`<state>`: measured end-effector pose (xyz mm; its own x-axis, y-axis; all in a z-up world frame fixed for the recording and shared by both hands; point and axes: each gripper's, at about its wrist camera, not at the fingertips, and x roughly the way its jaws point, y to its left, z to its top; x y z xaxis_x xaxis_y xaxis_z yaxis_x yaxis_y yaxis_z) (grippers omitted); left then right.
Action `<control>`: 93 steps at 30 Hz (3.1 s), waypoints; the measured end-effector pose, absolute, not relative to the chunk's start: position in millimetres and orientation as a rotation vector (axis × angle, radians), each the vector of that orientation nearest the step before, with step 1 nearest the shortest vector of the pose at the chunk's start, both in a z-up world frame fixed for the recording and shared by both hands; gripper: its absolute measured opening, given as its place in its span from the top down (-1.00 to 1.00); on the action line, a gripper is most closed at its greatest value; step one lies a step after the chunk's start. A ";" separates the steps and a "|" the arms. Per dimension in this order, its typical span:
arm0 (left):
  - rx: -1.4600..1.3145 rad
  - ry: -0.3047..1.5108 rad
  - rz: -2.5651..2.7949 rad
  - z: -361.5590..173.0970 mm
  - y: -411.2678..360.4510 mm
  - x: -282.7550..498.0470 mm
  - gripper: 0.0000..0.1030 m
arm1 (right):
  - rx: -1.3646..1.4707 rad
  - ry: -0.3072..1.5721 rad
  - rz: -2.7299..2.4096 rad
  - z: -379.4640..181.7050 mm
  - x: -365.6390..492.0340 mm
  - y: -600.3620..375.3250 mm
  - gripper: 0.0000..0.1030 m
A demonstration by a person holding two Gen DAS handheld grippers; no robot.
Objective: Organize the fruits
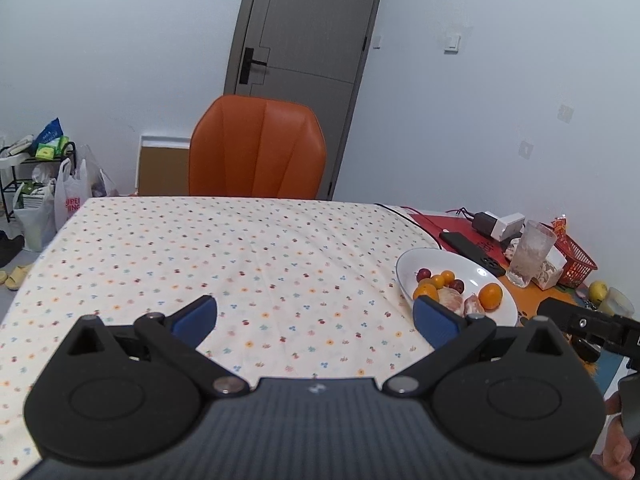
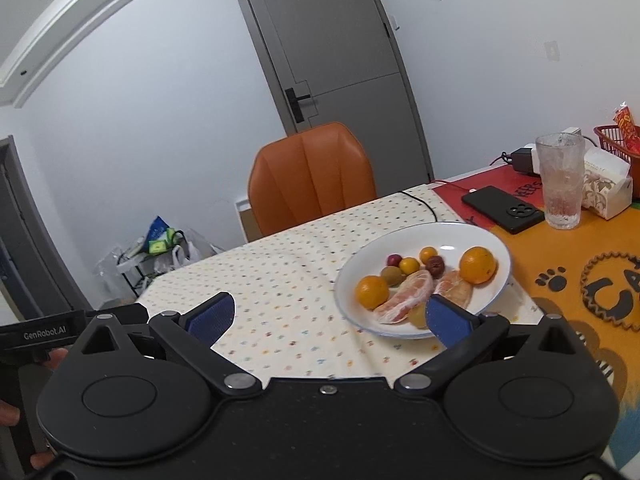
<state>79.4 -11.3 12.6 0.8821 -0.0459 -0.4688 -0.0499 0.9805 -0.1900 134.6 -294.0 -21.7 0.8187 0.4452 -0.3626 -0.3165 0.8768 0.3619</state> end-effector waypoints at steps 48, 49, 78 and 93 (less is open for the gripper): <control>-0.093 0.525 0.088 21.2 6.0 -6.7 -1.00 | 0.135 0.484 0.379 -2.1 47.2 -281.6 -1.00; -0.092 0.526 0.088 21.1 6.0 -6.6 -1.00 | 0.134 0.487 0.382 -2.4 47.3 -281.2 -1.00; -0.082 0.538 0.083 17.2 1.6 -5.8 -1.00 | 0.113 0.484 0.392 -2.8 46.8 -275.8 -1.00; -0.077 0.524 0.080 20.0 -2.4 -8.9 -1.00 | 0.112 0.466 0.371 -2.6 43.8 -273.5 -1.00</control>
